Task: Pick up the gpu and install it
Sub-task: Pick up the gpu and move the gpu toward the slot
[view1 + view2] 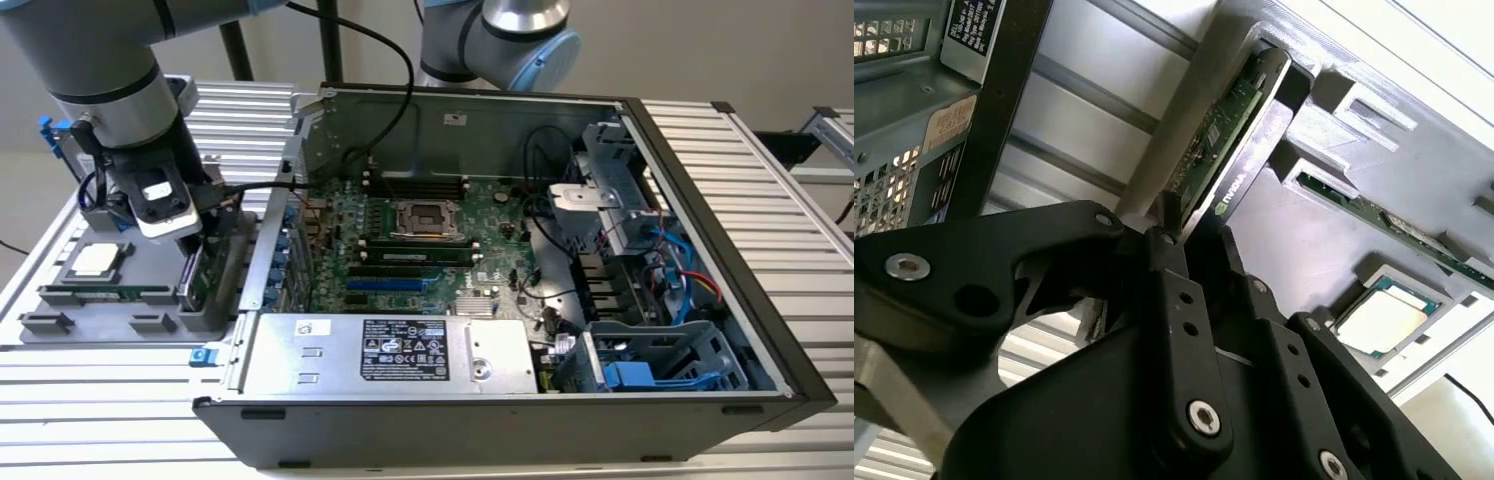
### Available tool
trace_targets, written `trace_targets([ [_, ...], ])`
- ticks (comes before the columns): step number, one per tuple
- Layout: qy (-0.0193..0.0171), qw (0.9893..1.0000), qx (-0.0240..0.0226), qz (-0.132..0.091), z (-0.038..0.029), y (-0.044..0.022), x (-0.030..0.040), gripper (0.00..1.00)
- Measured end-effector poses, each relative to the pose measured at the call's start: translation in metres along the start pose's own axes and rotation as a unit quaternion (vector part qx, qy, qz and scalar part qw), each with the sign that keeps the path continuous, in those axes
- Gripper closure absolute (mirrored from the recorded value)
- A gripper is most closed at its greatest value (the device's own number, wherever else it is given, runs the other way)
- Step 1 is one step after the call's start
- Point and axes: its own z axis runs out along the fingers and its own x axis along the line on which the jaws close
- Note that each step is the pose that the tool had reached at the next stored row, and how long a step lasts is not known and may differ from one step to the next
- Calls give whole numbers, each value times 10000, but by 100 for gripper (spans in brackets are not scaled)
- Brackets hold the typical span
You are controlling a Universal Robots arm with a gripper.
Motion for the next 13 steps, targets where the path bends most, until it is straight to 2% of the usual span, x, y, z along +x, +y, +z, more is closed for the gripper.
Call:
trace_targets([
  [13, 0, 10000, 0, -5, -9, 1, 0, 100],
])
